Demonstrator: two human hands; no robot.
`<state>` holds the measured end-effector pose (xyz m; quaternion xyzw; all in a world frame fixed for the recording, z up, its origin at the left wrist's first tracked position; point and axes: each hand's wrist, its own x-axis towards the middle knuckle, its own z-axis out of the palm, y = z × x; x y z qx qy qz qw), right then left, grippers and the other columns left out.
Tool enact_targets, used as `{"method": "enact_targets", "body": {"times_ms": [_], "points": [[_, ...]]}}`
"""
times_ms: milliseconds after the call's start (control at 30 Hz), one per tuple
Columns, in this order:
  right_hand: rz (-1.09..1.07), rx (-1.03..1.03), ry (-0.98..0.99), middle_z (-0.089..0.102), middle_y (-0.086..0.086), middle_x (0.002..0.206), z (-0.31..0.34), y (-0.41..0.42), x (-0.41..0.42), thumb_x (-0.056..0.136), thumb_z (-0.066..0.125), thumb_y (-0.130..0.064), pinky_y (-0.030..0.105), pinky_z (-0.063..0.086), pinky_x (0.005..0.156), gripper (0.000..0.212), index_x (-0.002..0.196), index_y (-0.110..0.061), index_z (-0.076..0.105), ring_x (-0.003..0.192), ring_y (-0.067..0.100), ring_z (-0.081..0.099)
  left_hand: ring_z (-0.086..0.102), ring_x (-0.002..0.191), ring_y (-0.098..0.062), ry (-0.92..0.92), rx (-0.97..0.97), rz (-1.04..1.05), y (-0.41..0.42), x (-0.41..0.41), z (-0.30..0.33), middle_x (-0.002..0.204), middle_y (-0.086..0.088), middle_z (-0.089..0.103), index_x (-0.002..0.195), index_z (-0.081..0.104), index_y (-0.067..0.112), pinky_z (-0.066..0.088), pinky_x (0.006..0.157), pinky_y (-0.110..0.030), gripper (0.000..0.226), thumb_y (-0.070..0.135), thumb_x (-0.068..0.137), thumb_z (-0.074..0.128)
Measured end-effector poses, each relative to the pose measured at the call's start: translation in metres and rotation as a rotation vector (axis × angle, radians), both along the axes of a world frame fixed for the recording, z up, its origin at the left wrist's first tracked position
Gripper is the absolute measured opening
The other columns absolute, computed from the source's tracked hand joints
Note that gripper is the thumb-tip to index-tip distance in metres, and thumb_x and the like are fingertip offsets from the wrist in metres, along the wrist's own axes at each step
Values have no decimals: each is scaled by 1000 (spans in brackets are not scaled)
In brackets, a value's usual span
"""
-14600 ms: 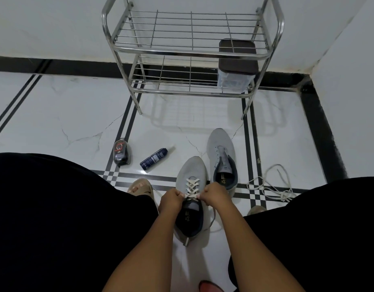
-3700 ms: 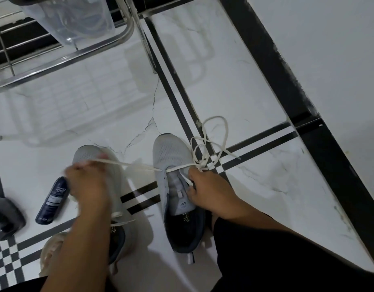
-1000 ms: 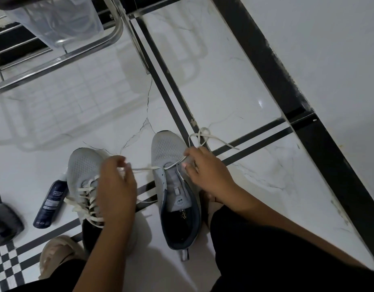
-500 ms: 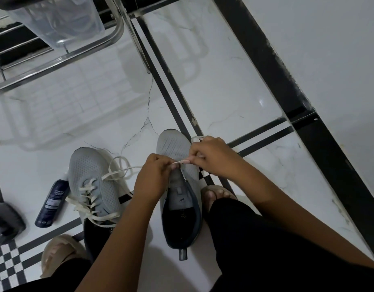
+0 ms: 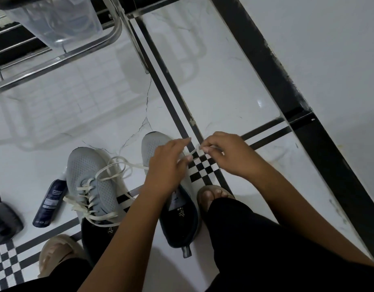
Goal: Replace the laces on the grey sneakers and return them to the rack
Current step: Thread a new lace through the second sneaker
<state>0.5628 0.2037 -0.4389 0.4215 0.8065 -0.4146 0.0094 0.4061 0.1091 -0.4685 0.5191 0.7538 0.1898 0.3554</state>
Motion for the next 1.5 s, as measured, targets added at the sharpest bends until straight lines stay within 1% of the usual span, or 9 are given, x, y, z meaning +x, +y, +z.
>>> {"method": "enact_targets", "body": {"times_ms": [133,200,400,767,867,933,1067,1300,1500], "points": [[-46,-3,58,65,-4,96,4,-2,-7,94,59,-21,32,50,82,13,99,-17,71,89,11,60,57,95,-21,-60,3,-14,6,-4,-1,86,12,62,84,65,41,46,84,-47,11,43,88,55],[-77,-27,47,66,-7,93,6,4,-1,92,61,-23,33,51,83,11,95,-19,71,87,9,61,53,95,-23,-56,-22,20,4,-10,-1,86,7,56,72,58,44,45,82,-42,19,37,89,61],[-167,113,-155,66,0,98,5,25,28,96,56,-20,36,49,87,17,102,-17,71,91,17,59,52,101,-24,228,-48,172,-12,-55,4,103,-4,57,93,72,24,40,80,-34,12,29,91,62],[-248,308,-357,63,9,102,-1,30,36,96,51,-14,44,49,89,23,109,-14,70,90,28,61,55,102,-41,551,-263,488,-49,-103,13,114,-18,58,109,68,12,47,81,-48,22,19,92,56],[-45,200,-254,59,6,110,-1,5,-1,90,52,-3,42,50,86,36,119,-18,66,93,24,59,51,114,-32,385,-22,440,-34,-68,19,128,-14,52,129,55,12,42,93,-43,34,9,95,49],[52,70,-113,63,2,108,1,-17,-29,91,56,-7,38,50,84,33,118,-22,66,95,22,61,53,107,-17,53,25,245,-19,-41,23,125,1,56,132,52,18,42,90,-25,40,3,96,45],[-68,-13,56,67,-6,84,2,-30,-50,89,66,-24,33,51,74,5,93,-24,63,81,14,61,60,93,-9,-324,-121,112,-13,-24,12,98,13,66,105,60,33,43,73,-14,21,18,100,46],[-193,-168,112,70,-8,89,-9,-27,-47,89,65,-13,2,40,69,15,101,-19,74,75,-4,57,59,75,-7,-209,-98,185,-24,-36,4,79,7,66,83,63,32,42,65,-21,16,23,95,56],[-326,-174,141,74,-1,100,-12,-24,-48,93,54,-10,17,49,78,32,122,-19,62,92,8,67,65,73,-17,-149,48,448,-23,-42,8,77,6,67,83,65,23,49,69,-30,10,25,92,61]]}}
